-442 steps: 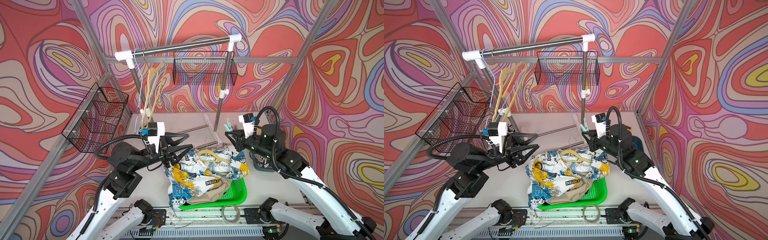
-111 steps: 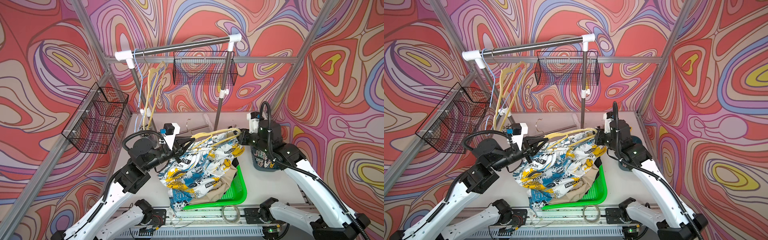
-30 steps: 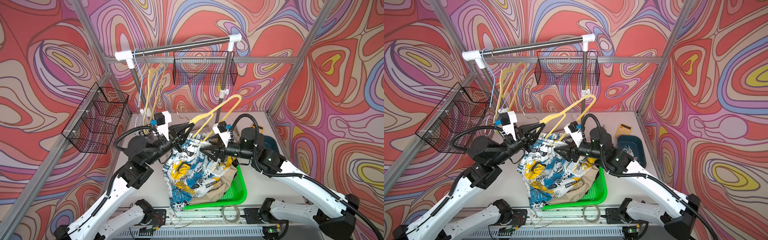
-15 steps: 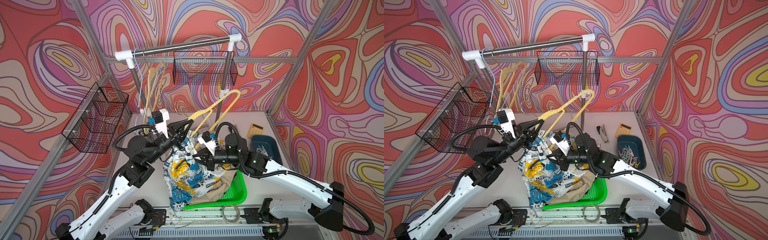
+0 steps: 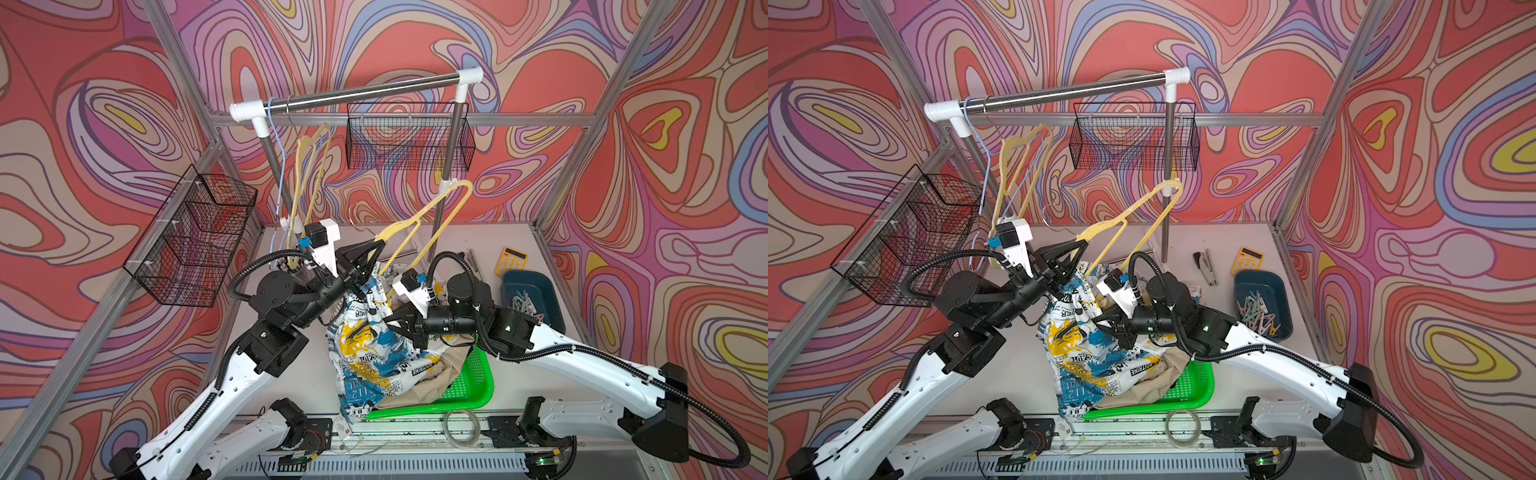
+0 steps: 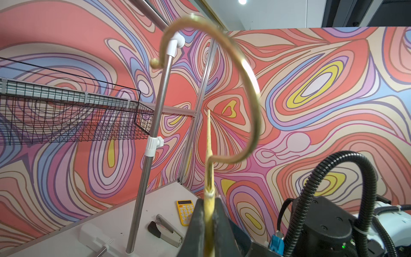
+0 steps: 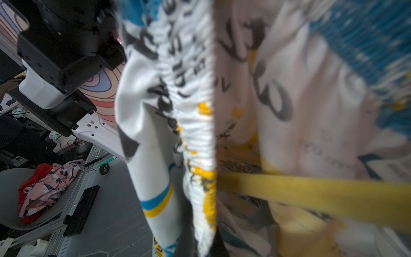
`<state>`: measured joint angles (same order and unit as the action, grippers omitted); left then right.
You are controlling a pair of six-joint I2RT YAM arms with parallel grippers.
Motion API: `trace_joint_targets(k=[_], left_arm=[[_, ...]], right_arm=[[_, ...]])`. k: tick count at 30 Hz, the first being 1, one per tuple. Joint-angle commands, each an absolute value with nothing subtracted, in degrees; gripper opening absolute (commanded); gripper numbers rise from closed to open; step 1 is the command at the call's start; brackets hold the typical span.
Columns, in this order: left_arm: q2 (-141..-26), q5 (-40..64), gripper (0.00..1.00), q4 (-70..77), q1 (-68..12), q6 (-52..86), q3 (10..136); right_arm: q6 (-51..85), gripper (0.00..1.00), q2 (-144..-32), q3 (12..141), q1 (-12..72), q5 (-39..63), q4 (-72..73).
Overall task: Remove the clothespins securing shorts to the hanger
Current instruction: Remove the shorts from the hanger.
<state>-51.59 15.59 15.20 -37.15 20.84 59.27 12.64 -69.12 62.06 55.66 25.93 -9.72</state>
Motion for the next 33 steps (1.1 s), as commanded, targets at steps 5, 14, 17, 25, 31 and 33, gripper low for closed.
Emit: trace_joint_targets(k=[5,14,17,25,31,33], left_arm=[[-52.0,23.3,0.00,8.3,-37.0,15.2,66.3],[-51.8,30.3,0.04,-9.9,-37.0,7.3,73.4],[-52.2,30.6,0.04,-13.8,-37.0,6.0,74.9],[-52.1,31.2,0.04,-17.9,-37.0,4.8,76.0],[-53.4,22.0,0.05,-2.0,-37.0,11.2,73.1],[-53.9,17.8,0.04,3.5,-37.0,13.5,71.3]], right_arm=[[9.0,0.00,-65.9,63.0,56.3,21.5,-18.1],[6.6,0.00,-64.2,62.7,56.3,16.7,-21.9],[6.2,0.00,-63.8,62.8,56.3,15.6,-23.1],[4.6,0.00,-62.5,63.2,56.3,14.8,-24.1],[7.1,0.00,-67.5,61.2,56.3,22.7,-19.2],[8.8,0.00,-69.0,60.6,56.3,25.1,-16.0]])
